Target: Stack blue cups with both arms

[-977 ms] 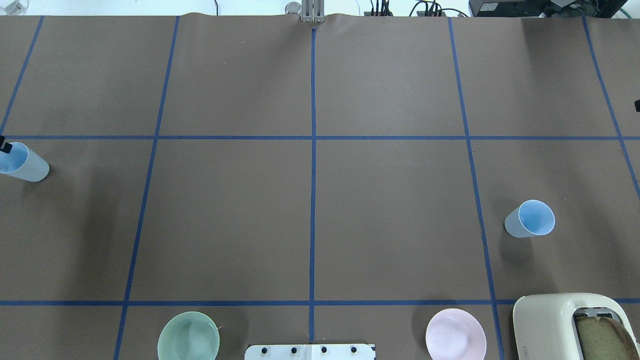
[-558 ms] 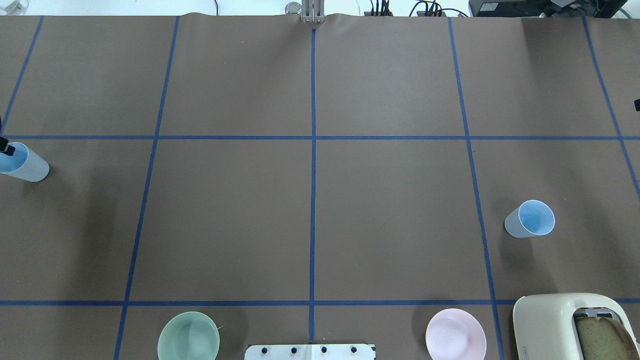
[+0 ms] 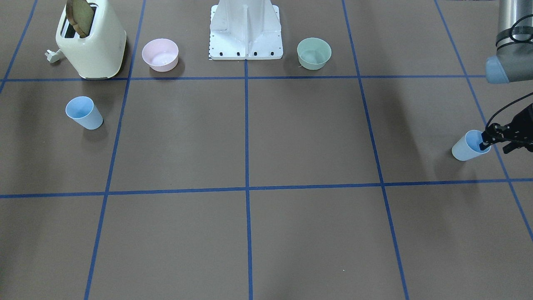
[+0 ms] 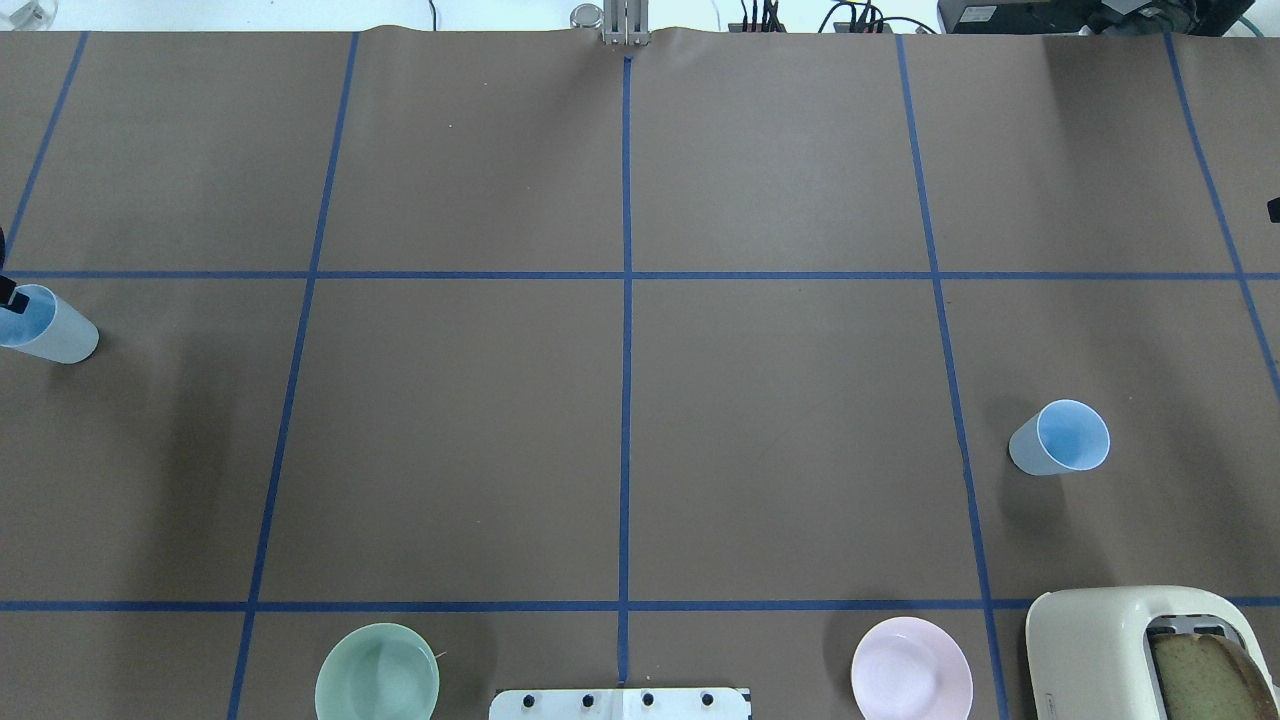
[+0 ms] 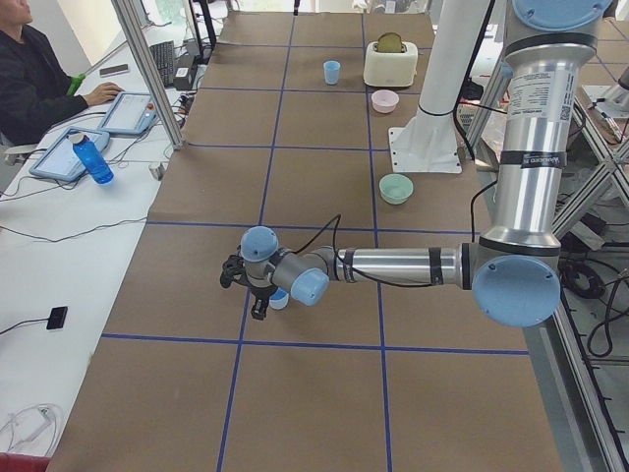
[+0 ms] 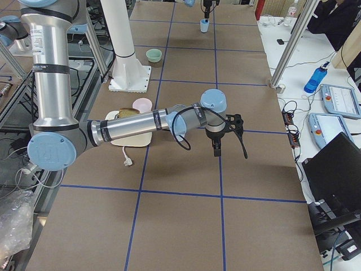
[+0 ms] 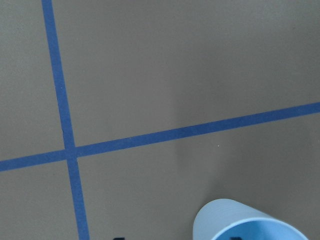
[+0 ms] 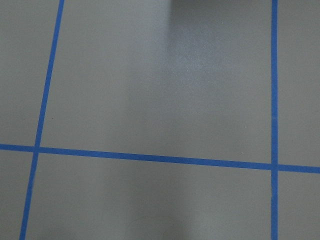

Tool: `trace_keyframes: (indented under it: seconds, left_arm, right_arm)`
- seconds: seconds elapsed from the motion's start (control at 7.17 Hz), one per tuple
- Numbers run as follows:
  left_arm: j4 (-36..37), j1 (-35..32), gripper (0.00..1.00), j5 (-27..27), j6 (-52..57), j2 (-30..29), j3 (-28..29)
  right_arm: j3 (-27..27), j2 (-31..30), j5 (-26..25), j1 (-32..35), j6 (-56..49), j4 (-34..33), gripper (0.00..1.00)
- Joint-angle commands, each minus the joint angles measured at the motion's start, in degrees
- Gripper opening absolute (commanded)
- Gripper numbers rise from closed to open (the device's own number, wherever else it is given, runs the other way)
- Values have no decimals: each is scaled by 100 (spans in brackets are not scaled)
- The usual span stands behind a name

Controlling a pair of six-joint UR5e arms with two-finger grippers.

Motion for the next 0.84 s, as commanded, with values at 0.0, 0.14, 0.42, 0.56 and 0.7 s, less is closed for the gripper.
trace_keyframes:
  seconds: [0.0,0.14,0.42,0.56,0.7]
  left_arm:
    - [0,0,49,0,9,1,-6]
    - [-8,0,29,0,9,-8,-6]
    - [-17,0,0,-9,9,-16,-15]
    - [-17,0,0,0,-9,-43,-32]
    - [-9,0,0,-9,17,-69,-33]
  right_arm:
    - [-6,9,0,-1,0,0,100]
    - [-33,61,0,-9,0,0,100]
    - [-68,105,0,-9,0,-9,100]
    - [-103,132,0,-9,0,-9,100]
    - [-138,175,0,-9,0,-9,100]
